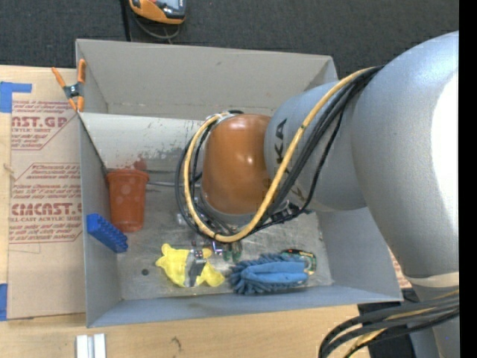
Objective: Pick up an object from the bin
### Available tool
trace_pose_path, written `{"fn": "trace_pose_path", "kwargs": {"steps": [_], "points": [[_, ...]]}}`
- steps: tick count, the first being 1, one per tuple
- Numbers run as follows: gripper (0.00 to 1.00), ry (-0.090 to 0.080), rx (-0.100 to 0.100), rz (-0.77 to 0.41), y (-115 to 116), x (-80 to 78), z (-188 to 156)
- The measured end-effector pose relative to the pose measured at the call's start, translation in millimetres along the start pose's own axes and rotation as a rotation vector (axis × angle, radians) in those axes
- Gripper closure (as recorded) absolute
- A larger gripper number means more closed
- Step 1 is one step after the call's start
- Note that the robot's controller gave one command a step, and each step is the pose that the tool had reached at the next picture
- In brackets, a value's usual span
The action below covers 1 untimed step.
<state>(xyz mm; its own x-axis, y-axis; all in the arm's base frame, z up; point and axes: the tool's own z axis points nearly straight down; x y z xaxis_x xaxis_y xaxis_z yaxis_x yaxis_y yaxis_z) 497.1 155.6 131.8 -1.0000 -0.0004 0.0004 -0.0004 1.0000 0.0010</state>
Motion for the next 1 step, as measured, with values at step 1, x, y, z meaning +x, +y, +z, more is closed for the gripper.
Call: {"fn": "trace_pose_path", "kwargs": {"steps": [1], "points": [[0.0,0.0,0.0,0.0,0.0,0.0,0.0]]}}
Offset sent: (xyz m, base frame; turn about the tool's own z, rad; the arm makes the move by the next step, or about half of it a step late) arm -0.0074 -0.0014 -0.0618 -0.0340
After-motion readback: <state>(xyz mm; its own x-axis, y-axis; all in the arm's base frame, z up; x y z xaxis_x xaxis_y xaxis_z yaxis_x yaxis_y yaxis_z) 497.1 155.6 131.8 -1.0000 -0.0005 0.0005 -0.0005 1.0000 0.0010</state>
